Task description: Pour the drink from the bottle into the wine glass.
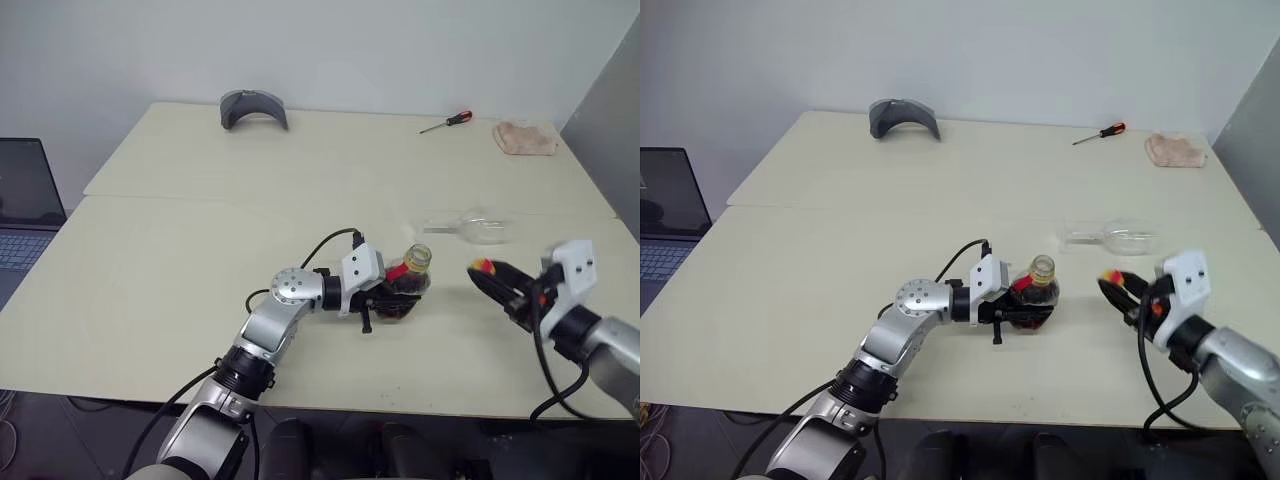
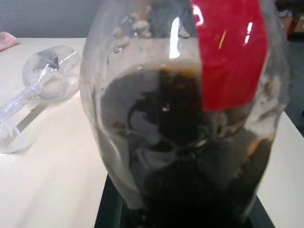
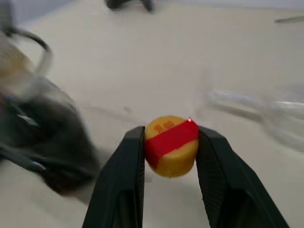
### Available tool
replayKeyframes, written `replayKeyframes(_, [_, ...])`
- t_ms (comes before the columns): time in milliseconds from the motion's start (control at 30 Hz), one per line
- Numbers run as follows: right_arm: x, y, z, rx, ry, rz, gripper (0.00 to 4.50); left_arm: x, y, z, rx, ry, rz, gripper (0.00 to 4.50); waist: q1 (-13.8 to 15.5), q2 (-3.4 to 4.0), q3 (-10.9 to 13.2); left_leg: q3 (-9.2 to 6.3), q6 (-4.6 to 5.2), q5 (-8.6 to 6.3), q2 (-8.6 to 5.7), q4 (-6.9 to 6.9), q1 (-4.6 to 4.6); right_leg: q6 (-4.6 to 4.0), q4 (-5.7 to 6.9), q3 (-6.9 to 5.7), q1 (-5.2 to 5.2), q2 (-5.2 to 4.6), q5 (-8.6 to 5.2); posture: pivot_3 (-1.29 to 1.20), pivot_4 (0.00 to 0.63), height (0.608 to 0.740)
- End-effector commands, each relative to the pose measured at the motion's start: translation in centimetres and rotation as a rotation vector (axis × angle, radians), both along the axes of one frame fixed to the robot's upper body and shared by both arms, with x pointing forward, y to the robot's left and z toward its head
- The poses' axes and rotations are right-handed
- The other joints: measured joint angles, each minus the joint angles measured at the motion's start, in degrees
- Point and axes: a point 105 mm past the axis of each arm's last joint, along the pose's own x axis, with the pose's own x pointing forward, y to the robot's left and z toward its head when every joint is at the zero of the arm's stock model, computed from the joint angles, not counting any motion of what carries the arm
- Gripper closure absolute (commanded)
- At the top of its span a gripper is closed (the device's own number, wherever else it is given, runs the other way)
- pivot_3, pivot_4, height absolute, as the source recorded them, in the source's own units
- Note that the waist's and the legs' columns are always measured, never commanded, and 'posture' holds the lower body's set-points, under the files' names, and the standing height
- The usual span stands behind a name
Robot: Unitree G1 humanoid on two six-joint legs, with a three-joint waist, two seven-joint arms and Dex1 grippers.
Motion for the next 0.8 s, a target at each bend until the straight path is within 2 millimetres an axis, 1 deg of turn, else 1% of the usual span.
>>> replayKeyframes(33, [0.1, -1.4, -2.2, -0.085, -0.022, -0.059, 3.29, -0.1, -0.5, 2.3, -0.074, -0.050, -0.010, 3.76, -0.03, 0.04, -0.01, 0.03, 0.00, 0.00, 0.00, 0.00, 0.01, 0.00, 0.01, 0.03, -0.01, 0.00, 0.00, 0.00, 0.150, 0.740])
replayKeyframes(100, [0.3, -2.6, -4.6, -0.131, 0.010, -0.112, 3.29, -0.1, -0.6, 2.4, -0.080, -0.048, -0.013, 3.76, -0.31, 0.05, -0.02, 0.05, 0.00, 0.00, 0.02, 0.00, 0.05, 0.00, 0.04, 0.08, -0.02, 0.01, 0.00, 0.00, 0.150, 0.740])
replayKeyframes(133, [0.3, -3.0, -5.4, -0.146, 0.021, -0.131, 3.29, -0.1, -0.7, 2.5, -0.082, -0.047, -0.015, 3.76, -0.34, 0.06, -0.03, 0.06, 0.00, 0.00, 0.02, -0.01, 0.09, 0.00, 0.04, 0.09, 0.00, 0.02, 0.00, 0.00, 0.150, 0.740])
replayKeyframes(300, [0.6, -4.5, -7.3, -0.104, 0.056, -0.185, 3.29, -0.3, -0.6, 2.7, -0.086, -0.043, -0.025, 3.76, -0.31, 0.13, -0.06, 0.08, -0.01, 0.00, 0.04, -0.04, 0.13, -0.01, 0.06, 0.09, 0.00, 0.04, 0.00, 0.00, 0.150, 0.740])
replayKeyframes(367, [0.3, -4.8, -8.2, -0.072, 0.092, -0.186, 2.55, -0.3, -0.6, 2.7, -0.086, -0.043, -0.024, 3.76, -0.22, 0.14, -0.07, 0.08, 0.00, 0.00, 0.04, -0.02, 0.13, -0.01, 0.06, 0.10, 0.02, 0.04, 0.00, 0.00, 0.150, 0.740])
replayKeyframes(433, [-0.2, -4.8, -9.1, -0.049, 0.142, -0.166, 2.00, -0.3, -0.5, 2.8, -0.088, -0.044, -0.023, 3.76, -0.11, 0.14, -0.07, 0.07, -0.01, 0.00, 0.03, -0.02, 0.13, -0.01, 0.05, 0.08, 0.05, 0.04, 0.00, 0.00, 0.150, 0.740])
replayKeyframes(567, [-1.1, -4.7, -10.1, -0.056, 0.195, -0.107, 0.54, -0.1, -0.5, 2.9, -0.095, -0.048, -0.002, 3.76, -0.10, 0.14, -0.07, 0.06, 0.00, 0.00, 0.04, -0.03, 0.23, -0.01, 0.02, 0.07, 0.15, 0.03, 0.00, 0.00, 0.150, 0.740])
replayKeyframes(600, [-1.2, -4.9, -10.1, -0.064, 0.198, -0.106, 0.18, 0.2, -0.3, 3.0, -0.101, -0.047, 0.015, 3.76, -0.10, 0.14, -0.07, 0.05, 0.00, 0.00, 0.04, -0.03, 0.26, -0.01, 0.01, 0.06, 0.19, 0.03, 0.00, 0.00, 0.150, 0.740])
replayKeyframes(633, [-1.3, -5.0, -10.1, -0.069, 0.199, -0.108, 0.01, 0.3, -0.3, 3.0, -0.105, -0.046, 0.026, 3.76, -0.09, 0.13, -0.07, 0.03, 0.00, 0.00, 0.04, -0.03, 0.28, -0.01, 0.00, 0.04, 0.24, 0.03, 0.00, 0.00, 0.150, 0.740])
replayKeyframes(733, [-0.9, -6.1, -8.0, -0.182, 0.083, -0.110, 0.00, 1.1, 0.4, 3.4, -0.118, -0.059, 0.084, 3.76, -0.04, 0.14, -0.07, 0.02, 0.00, 0.00, 0.02, -0.02, 0.28, -0.01, -0.01, 0.04, 0.26, 0.01, 0.00, 0.00, 0.150, 0.740])
replayKeyframes(800, [-0.4, -5.5, -5.4, -0.252, -0.022, -0.048, 0.00, 2.4, 1.5, 3.6, -0.141, -0.058, 0.178, 3.76, 0.00, 0.15, -0.07, 0.02, 0.00, 0.00, 0.00, -0.02, 0.27, -0.01, -0.01, 0.04, 0.25, 0.00, 0.00, 0.00, 0.150, 0.740])
